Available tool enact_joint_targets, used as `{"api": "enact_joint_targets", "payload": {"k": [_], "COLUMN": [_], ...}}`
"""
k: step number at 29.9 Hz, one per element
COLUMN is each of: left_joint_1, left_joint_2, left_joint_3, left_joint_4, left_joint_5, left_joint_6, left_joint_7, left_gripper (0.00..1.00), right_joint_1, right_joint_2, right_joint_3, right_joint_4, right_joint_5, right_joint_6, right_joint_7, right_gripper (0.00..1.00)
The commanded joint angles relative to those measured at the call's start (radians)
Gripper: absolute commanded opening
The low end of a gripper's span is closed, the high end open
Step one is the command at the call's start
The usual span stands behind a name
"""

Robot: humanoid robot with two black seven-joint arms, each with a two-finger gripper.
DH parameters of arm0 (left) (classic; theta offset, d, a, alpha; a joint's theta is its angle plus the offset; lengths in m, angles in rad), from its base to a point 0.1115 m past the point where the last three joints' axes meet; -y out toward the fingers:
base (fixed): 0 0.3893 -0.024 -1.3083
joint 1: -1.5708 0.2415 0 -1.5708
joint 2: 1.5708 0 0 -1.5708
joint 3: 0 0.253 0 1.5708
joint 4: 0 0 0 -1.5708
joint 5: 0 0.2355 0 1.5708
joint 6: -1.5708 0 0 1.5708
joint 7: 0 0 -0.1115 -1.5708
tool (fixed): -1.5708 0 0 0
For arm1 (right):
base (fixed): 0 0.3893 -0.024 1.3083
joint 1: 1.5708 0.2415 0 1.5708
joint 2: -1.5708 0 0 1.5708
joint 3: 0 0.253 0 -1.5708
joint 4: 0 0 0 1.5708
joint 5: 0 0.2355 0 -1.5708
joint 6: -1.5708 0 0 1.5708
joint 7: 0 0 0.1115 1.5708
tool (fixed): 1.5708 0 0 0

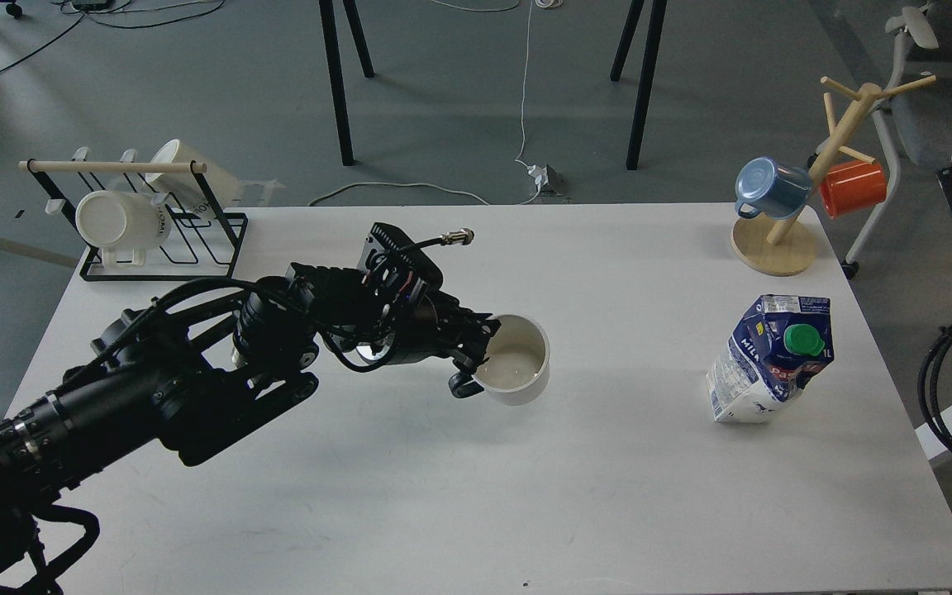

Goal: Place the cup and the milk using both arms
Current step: 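Carry the mug toward the table center and lower it down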

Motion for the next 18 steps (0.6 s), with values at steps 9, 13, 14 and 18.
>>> {"api": "enact_joint_targets", "payload": {"k": [9,13,14,18], "left_joint_1": [0.024,0.025,0.027,0.027], "left_joint_2": [0.002,-0.007,-0.007,-0.008], "left_joint_3": [0.024,0.024,0.024,0.015], "left_joint_4": [0.041,0.072,0.08,0.081], "left_joint_5": [0.001,0.001,0.001,0.001], "left_joint_6": [0.0,0.0,0.0,0.0], "left_joint_7": [0.0,-0.006,-0.006,-0.011], "left_gripper": [0.12,0.15,0.16,0.3], "right_joint_1": [0.0,0.0,0.0,0.0], "right_joint_2": [-0.001,-0.001,-0.001,-0.004], "right_joint_3": [-0.002,-0.002,-0.002,-0.002], "right_joint_4": [0.005,0.007,0.005,0.005], "right_joint_5": [0.0,0.0,0.0,0.0], "right_joint_6": [0.0,0.0,0.0,0.0], "right_joint_7": [0.0,-0.001,0.0,-0.002], "right_gripper": [0.99,0.99,0.99,0.99]}}
